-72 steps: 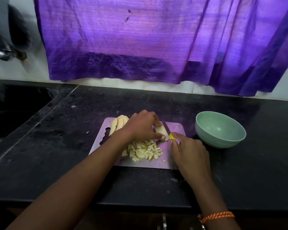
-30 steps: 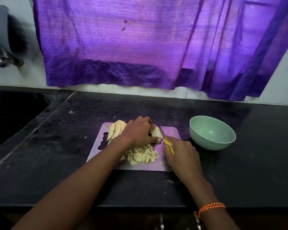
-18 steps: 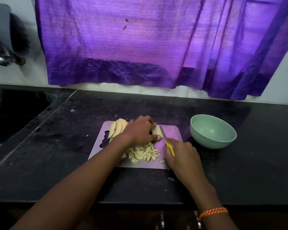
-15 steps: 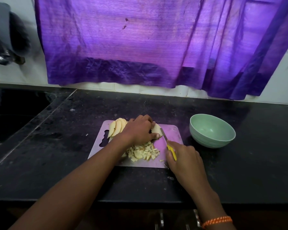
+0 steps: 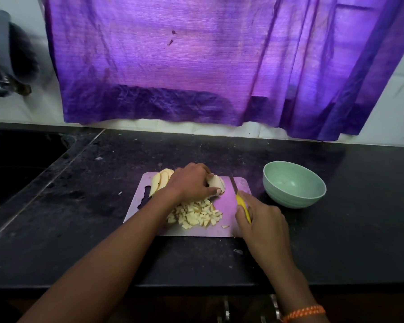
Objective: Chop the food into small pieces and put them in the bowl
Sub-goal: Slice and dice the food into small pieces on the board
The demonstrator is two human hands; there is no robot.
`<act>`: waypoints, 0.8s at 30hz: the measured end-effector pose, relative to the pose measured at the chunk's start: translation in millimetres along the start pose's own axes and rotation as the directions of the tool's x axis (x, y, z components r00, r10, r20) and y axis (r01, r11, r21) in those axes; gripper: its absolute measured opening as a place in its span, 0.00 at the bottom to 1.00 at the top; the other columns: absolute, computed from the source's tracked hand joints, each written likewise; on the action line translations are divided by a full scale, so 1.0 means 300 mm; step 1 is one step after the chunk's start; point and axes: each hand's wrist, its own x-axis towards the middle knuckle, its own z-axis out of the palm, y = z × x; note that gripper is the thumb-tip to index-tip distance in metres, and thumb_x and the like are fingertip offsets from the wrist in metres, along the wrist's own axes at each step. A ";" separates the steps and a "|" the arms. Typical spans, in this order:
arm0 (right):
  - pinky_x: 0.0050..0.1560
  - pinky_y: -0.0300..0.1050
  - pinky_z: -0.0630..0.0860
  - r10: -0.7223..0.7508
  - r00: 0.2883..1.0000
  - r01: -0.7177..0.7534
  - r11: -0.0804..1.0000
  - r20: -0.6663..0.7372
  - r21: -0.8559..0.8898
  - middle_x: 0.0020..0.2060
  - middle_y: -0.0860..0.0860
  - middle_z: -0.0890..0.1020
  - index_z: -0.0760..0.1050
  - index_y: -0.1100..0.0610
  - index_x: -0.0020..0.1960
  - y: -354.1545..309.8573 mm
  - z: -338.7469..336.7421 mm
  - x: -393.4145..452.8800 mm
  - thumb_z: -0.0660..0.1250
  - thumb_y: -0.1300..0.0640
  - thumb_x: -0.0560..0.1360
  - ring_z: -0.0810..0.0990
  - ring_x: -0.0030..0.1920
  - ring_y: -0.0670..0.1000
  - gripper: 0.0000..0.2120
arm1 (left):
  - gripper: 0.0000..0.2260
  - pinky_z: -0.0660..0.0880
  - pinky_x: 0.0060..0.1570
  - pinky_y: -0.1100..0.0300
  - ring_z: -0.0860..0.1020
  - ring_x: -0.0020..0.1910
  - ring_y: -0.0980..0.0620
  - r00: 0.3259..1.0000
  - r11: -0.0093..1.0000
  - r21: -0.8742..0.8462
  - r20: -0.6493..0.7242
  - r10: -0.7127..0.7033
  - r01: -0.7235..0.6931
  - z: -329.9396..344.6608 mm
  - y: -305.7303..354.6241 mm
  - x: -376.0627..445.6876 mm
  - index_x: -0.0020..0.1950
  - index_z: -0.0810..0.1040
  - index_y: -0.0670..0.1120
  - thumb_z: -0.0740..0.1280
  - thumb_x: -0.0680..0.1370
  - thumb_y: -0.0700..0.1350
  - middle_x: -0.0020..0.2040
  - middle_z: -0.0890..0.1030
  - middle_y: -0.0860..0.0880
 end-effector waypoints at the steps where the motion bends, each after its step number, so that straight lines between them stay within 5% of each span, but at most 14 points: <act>1: 0.42 0.50 0.78 0.005 1.000 -0.005 1.000 0.015 -0.011 0.45 0.54 0.85 0.74 0.43 0.73 -0.005 0.011 0.024 0.64 0.48 0.80 0.81 0.44 0.57 0.21 | 0.26 0.71 0.67 0.44 0.72 0.71 0.51 1.000 1.000 -0.012 -0.004 0.001 -0.001 0.000 0.000 -0.002 0.68 0.83 0.49 0.71 0.78 0.66 0.72 0.77 0.56; 9: 0.39 0.46 0.66 -0.032 0.992 0.047 0.992 0.124 -0.118 0.46 0.55 0.82 0.76 0.45 0.67 -0.034 0.055 0.112 0.60 0.51 0.82 0.77 0.42 0.58 0.16 | 0.25 0.74 0.66 0.43 0.73 0.69 0.51 1.000 0.998 -0.056 -0.006 -0.003 0.002 0.005 -0.004 0.001 0.68 0.82 0.49 0.73 0.78 0.64 0.71 0.77 0.54; 16: 0.42 0.44 0.65 -0.058 0.986 0.084 0.983 0.158 -0.163 0.53 0.54 0.83 0.74 0.45 0.72 -0.042 0.061 0.124 0.59 0.50 0.83 0.81 0.50 0.56 0.18 | 0.24 0.73 0.65 0.44 0.73 0.70 0.50 1.000 0.999 -0.043 -0.007 -0.005 0.005 0.008 -0.002 0.002 0.68 0.82 0.49 0.73 0.79 0.63 0.72 0.77 0.54; 24: 0.42 0.46 0.69 -0.040 0.984 0.064 0.989 0.174 -0.135 0.52 0.54 0.82 0.71 0.44 0.75 -0.040 0.033 0.045 0.58 0.48 0.84 0.79 0.49 0.55 0.20 | 0.25 0.74 0.65 0.43 0.73 0.71 0.49 1.000 1.000 0.000 -0.008 -0.011 0.011 0.010 0.002 0.003 0.71 0.81 0.50 0.72 0.79 0.63 0.73 0.77 0.54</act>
